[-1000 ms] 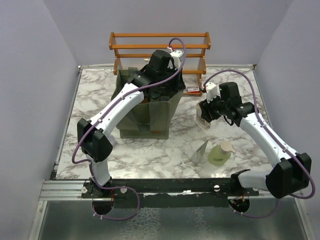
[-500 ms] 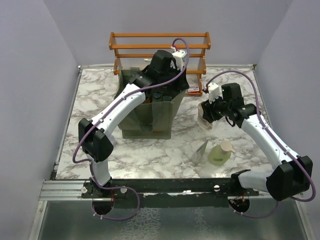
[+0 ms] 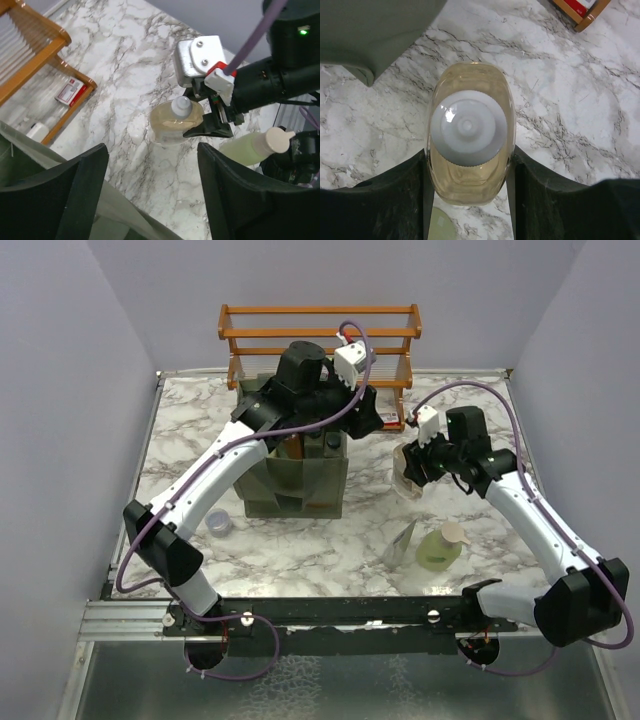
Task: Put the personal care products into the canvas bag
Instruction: Move the canvas bag to the center of the board, then place the care product in the canvas bag.
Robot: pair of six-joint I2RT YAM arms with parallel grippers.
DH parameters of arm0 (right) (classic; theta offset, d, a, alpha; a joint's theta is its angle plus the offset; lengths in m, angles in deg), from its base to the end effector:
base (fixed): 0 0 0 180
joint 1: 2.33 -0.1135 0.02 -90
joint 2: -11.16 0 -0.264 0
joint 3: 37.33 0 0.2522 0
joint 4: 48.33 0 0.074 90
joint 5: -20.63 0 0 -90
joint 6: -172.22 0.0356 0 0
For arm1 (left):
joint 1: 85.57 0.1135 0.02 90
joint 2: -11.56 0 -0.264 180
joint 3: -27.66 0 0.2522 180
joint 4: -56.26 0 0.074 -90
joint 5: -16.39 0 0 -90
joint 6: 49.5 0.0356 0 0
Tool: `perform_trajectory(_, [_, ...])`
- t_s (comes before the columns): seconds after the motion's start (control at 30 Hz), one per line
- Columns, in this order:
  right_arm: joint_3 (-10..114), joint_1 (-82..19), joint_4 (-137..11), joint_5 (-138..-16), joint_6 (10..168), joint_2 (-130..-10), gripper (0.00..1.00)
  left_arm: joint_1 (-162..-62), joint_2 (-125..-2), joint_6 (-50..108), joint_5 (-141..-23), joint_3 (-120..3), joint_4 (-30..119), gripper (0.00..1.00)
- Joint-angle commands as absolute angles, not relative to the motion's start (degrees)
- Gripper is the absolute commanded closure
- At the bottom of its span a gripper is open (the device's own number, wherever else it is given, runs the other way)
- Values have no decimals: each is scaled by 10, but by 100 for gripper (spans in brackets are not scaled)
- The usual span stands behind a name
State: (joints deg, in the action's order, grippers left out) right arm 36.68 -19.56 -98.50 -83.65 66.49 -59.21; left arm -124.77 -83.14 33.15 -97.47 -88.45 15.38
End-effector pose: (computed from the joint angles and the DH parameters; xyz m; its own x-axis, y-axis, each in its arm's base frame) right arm 0.2435 0.0847 0.2994 -0.5454 -0.4442 -0.7107 -0.6202 0.7843 -0.0142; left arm 0.2830 -0.2494 0.4332 -0.3679 0.1491 -0.9178 0.8333 0.4908 -0.2543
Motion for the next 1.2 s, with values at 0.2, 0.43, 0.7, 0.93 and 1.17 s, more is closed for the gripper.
perform_trajectory(0.2, [455,-194,-958,-989,600,-549,98,-1219,-753,454,-1059,-882,113,19])
perform_trajectory(0.43, [575,-195,-987,-1038,609,-567,98,-1136,-714,470,-1055,-881,108,19])
perform_trajectory(0.7, [732,-210,-986,-1037,666,-621,98,-1027,-662,479,-996,-851,112,17])
perform_trajectory(0.93, [871,-248,-995,-1054,694,-688,98,-928,-625,439,-979,-794,136,17])
perform_trajectory(1.17, [983,-340,-1000,-1032,689,-767,98,-864,-610,403,-973,-762,149,20])
